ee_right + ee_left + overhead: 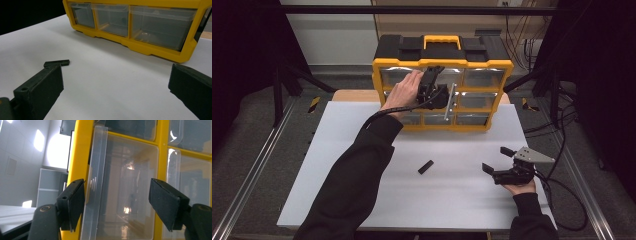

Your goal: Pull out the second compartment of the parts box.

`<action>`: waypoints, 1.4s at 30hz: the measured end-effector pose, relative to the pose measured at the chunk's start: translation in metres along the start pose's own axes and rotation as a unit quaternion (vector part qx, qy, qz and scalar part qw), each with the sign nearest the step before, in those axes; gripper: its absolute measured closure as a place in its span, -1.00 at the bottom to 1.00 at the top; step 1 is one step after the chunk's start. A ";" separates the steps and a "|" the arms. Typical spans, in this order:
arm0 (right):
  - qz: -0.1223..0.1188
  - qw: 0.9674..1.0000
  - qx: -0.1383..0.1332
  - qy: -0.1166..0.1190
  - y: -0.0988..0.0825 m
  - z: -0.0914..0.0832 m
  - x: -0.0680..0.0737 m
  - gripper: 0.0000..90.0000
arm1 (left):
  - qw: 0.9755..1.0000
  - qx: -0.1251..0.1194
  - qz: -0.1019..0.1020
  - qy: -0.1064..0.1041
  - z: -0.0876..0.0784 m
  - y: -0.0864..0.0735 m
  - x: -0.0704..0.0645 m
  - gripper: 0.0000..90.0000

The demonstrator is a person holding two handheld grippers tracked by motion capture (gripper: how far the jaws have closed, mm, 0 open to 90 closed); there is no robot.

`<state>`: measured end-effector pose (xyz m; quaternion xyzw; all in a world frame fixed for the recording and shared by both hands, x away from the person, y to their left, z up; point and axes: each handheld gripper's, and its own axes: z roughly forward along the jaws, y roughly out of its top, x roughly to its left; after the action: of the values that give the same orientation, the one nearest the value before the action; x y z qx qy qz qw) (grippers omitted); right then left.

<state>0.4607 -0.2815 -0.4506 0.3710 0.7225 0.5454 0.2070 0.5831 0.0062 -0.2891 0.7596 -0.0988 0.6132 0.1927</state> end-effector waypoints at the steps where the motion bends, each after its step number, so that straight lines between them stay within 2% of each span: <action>1: 0.000 1.000 0.000 0.000 0.000 0.000 0.000 -1.00 | 1.000 0.000 0.001 0.002 0.000 0.000 0.000 -0.30; 16: 0.000 1.000 0.001 0.000 0.000 0.000 0.000 -1.00 | 0.999 0.003 0.012 0.034 -0.002 0.001 0.001 0.15; 32: 0.001 1.000 0.000 0.000 0.000 0.000 0.000 -1.00 | 0.998 0.006 0.025 0.064 -0.002 0.002 0.001 0.53; 36: 0.001 1.000 0.000 0.000 0.000 0.000 0.000 -1.00 | 0.997 0.006 0.025 0.066 -0.002 0.002 0.001 0.57; 39: 0.001 1.000 -0.001 0.000 0.000 0.000 0.000 -1.00 | 0.997 0.009 0.032 0.073 -0.002 0.003 0.001 0.68; 42: 0.001 1.000 -0.001 0.000 0.000 0.000 0.000 -1.00 | 0.996 0.009 0.041 0.076 -0.003 0.002 0.001 0.70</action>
<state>0.4607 -0.2817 -0.4504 0.3715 0.7217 0.5462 0.2067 0.5802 0.0051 -0.2871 0.7081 -0.1095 0.6772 0.1675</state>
